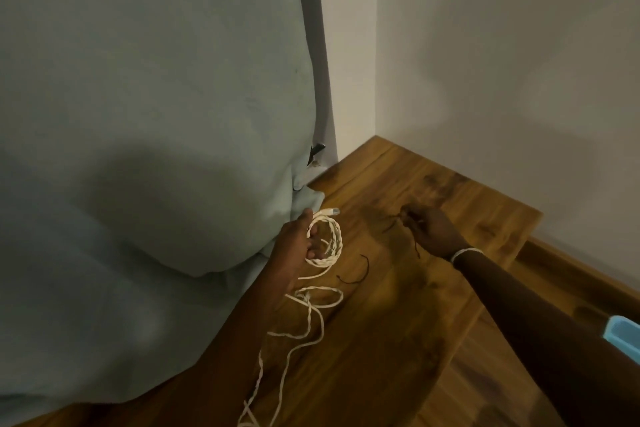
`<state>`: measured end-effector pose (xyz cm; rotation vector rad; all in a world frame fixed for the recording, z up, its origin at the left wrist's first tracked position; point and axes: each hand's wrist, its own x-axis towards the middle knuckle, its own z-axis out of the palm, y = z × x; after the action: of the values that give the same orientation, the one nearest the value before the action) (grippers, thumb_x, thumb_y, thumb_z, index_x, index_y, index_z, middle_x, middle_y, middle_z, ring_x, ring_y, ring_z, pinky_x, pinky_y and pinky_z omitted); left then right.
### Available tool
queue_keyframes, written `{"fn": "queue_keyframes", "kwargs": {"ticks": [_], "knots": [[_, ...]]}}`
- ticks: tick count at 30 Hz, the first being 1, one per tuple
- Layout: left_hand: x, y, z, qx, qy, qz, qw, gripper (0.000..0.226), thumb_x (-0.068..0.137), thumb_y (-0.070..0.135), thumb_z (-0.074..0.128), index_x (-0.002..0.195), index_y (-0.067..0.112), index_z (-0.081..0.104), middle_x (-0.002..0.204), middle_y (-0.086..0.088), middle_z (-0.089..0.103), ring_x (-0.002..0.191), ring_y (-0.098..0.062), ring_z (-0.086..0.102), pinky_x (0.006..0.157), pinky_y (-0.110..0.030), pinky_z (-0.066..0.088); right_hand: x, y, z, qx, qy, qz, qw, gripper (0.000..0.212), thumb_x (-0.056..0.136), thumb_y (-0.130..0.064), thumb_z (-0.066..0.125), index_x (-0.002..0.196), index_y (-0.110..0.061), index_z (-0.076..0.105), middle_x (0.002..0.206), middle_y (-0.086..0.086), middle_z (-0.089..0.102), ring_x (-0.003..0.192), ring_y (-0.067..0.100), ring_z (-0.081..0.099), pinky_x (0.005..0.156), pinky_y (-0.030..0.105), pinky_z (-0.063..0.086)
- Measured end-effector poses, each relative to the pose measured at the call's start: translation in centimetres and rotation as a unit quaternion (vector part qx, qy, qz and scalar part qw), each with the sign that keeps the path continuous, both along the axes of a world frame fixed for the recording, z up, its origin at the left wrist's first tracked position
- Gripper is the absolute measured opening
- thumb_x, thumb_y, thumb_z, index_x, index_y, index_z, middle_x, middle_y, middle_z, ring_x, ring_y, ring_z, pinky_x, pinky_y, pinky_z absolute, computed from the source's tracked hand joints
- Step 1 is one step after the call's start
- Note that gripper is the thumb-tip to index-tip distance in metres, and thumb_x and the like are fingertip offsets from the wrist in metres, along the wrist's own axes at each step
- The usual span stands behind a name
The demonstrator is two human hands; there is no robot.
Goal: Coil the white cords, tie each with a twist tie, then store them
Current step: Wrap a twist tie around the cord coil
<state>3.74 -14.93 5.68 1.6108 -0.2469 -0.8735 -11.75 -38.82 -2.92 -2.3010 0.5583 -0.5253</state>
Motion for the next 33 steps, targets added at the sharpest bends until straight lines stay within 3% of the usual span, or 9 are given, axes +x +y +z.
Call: {"fn": "queue_keyframes", "kwargs": {"ticks": [3, 6, 11, 15, 17, 21, 25, 30, 33], "knots": [[-0.3, -0.7, 0.8, 0.012, -0.008, 0.021, 1.000, 0.054, 0.102, 0.039, 0.040, 0.129, -0.007, 0.051, 0.123, -0.038, 0.052, 0.110, -0.051, 0.057, 0.060, -0.031, 0.059, 0.1, 2.3, 4.4, 0.097, -0.113, -0.060, 0.987, 0.021, 0.103, -0.020, 0.051, 0.086, -0.012, 0.060, 0.071, 0.000, 0.056, 0.062, 0.013, 0.053, 0.056, 0.029, 0.050], [-0.6, -1.1, 1.7, 0.002, 0.009, 0.022, 1.000, 0.058, 0.102, 0.039, 0.039, 0.134, -0.008, 0.045, 0.137, -0.037, 0.040, 0.126, -0.053, 0.037, 0.079, -0.041, 0.058, 0.2, 5.1, 7.3, 0.090, -0.143, -0.064, 0.984, 0.023, 0.101, -0.021, 0.053, 0.081, -0.013, 0.060, 0.069, 0.005, 0.058, 0.060, 0.011, 0.050, 0.056, 0.022, 0.042], [-0.8, -0.8, 1.5, -0.050, -0.006, 0.001, 0.999, 0.052, 0.102, 0.040, 0.040, 0.132, 0.000, 0.053, 0.135, -0.040, 0.034, 0.074, -0.046, 0.065, 0.040, -0.019, 0.046, 0.2, 5.9, 5.5, 0.056, -0.030, -0.097, 0.993, 0.020, 0.097, -0.020, 0.057, 0.081, -0.011, 0.064, 0.066, 0.006, 0.063, 0.054, 0.011, 0.052, 0.054, 0.026, 0.041], [-0.9, -0.2, 0.9, -0.051, -0.019, 0.004, 0.998, 0.061, 0.102, 0.039, 0.040, 0.130, -0.015, 0.044, 0.102, -0.049, 0.049, 0.074, -0.042, 0.069, 0.040, -0.018, 0.040, -1.0, 6.2, 2.8, 0.107, 0.009, -0.147, 0.983, 0.023, 0.096, -0.024, 0.063, 0.078, -0.010, 0.069, 0.067, 0.006, 0.066, 0.055, 0.011, 0.056, 0.059, 0.029, 0.042], [-0.7, 0.0, 0.3, -0.033, -0.020, 0.016, 0.999, 0.062, 0.101, 0.041, 0.041, 0.130, -0.014, 0.044, 0.121, -0.044, 0.047, 0.099, -0.055, 0.057, 0.039, -0.016, 0.040, -1.4, 7.0, 2.8, 0.121, -0.016, -0.166, 0.978, 0.025, 0.094, -0.024, 0.066, 0.073, -0.013, 0.070, 0.068, 0.006, 0.067, 0.058, 0.015, 0.059, 0.059, 0.033, 0.045], [-0.8, 0.4, 0.2, -0.020, -0.014, 0.047, 0.999, 0.051, 0.101, 0.045, 0.039, 0.121, 0.002, 0.058, 0.101, -0.022, 0.065, 0.076, -0.026, 0.066, 0.040, -0.015, 0.044, -1.4, 10.7, 5.3, 0.190, -0.134, -0.173, 0.957, 0.032, 0.093, -0.019, 0.067, 0.061, -0.014, 0.067, 0.073, 0.001, 0.074, 0.078, 0.016, 0.073, 0.071, 0.038, 0.060], [-0.9, 1.0, 1.0, -0.035, -0.031, 0.059, 0.997, 0.052, 0.102, 0.040, 0.039, 0.117, -0.006, 0.057, 0.071, -0.030, 0.049, 0.042, -0.009, 0.049, 0.038, -0.016, 0.038, -1.3, 14.6, 6.7, 0.221, -0.163, -0.147, 0.950, 0.030, 0.089, -0.017, 0.071, 0.059, -0.015, 0.066, 0.066, 0.005, 0.071, 0.072, 0.022, 0.072, 0.073, 0.044, 0.061], [-1.1, 1.1, 2.1, -0.041, -0.059, 0.057, 0.996, 0.059, 0.102, 0.040, 0.037, 0.128, -0.012, 0.047, 0.098, -0.036, 0.059, 0.085, -0.047, 0.063, 0.063, -0.030, 0.061, 0.6, 17.9, 6.9, 0.217, -0.183, -0.137, 0.949, 0.031, 0.086, -0.011, 0.073, 0.059, -0.003, 0.060, 0.054, 0.015, 0.056, 0.049, 0.013, 0.050, 0.054, 0.039, 0.049], [-2.0, 1.2, 2.5, -0.060, -0.099, 0.030, 0.993, 0.053, 0.103, 0.038, 0.037, 0.107, -0.010, 0.058, 0.065, -0.011, 0.052, 0.050, -0.013, 0.055, 0.043, -0.017, 0.046, 2.1, 19.0, 7.8, 0.240, -0.197, -0.145, 0.939, 0.030, 0.086, -0.014, 0.074, 0.063, 0.003, 0.064, 0.057, 0.021, 0.060, 0.045, 0.019, 0.050, 0.048, 0.033, 0.043]]}}
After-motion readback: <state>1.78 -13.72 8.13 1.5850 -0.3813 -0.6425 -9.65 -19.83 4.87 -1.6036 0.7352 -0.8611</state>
